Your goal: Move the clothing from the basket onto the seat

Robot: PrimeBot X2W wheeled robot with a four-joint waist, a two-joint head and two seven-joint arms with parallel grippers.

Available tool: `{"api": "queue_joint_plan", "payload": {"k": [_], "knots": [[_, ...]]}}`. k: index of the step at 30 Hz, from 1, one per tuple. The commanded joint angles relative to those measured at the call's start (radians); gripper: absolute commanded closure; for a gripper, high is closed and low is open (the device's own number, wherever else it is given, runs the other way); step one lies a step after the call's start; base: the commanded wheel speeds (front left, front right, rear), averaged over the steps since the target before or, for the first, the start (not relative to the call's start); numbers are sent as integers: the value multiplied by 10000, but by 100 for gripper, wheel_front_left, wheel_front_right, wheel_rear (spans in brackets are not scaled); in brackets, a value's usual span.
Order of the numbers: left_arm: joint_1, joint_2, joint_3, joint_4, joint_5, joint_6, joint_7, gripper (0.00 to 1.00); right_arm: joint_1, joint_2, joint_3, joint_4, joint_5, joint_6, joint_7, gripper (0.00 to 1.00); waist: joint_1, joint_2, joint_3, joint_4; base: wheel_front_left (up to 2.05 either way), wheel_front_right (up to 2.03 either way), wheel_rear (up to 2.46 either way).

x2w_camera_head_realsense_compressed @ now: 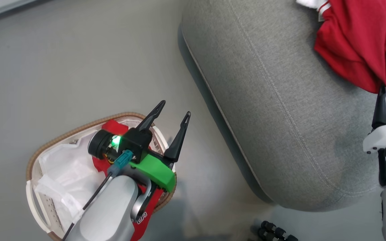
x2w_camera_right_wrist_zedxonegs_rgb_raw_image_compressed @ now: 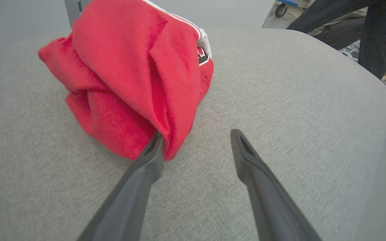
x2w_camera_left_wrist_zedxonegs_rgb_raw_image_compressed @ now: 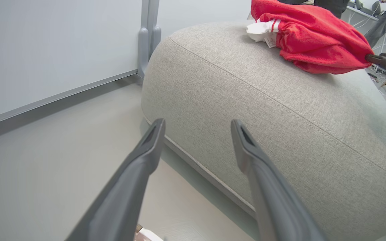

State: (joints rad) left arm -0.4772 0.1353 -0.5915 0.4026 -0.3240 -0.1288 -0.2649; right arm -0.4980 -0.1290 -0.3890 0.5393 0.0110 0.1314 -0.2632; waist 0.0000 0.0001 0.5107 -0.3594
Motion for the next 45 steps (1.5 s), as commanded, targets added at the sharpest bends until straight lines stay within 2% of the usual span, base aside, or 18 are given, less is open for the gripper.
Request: {"api": "queue_joint_plan", "payload": {"k": [1, 7, 14, 27, 36, 45], "knots": [[262, -52, 178, 33, 44, -31, 8, 0, 303, 65, -19, -197, -9, -14, -24, 0, 0, -1, -618, 20, 0, 0, 0], [944, -339, 1073, -105, 193, -31, 8, 0, 995, 277, 273, -1308, 80, -14, -24, 0, 0, -1, -1457, 349, 0, 0, 0], [1656, -627, 2364, -149, 512, 5, 9, 0, 1450, 469, 1437, -2224, 258, -14, -24, 0, 0, -1, -2259, 979, 0, 0, 0], [2691, -836, 4802, -47, 886, 349, 9, 0, 1808, 737, 3429, -2404, 325, -14, -24, 0, 0, -1, -3190, 2251, 0, 0, 0], [3453, -839, 5429, 19, 931, 296, 9, 0, 2249, 753, 4069, -2147, 575, -14, -24, 0, 0, -1, -3830, 2813, 0, 0, 0], [4302, -838, 5634, -53, 643, 295, 9, 0, 2977, 758, 4213, -1791, 922, -14, -24, 0, 0, -1, -4478, 2880, 0, 0, 0]]}}
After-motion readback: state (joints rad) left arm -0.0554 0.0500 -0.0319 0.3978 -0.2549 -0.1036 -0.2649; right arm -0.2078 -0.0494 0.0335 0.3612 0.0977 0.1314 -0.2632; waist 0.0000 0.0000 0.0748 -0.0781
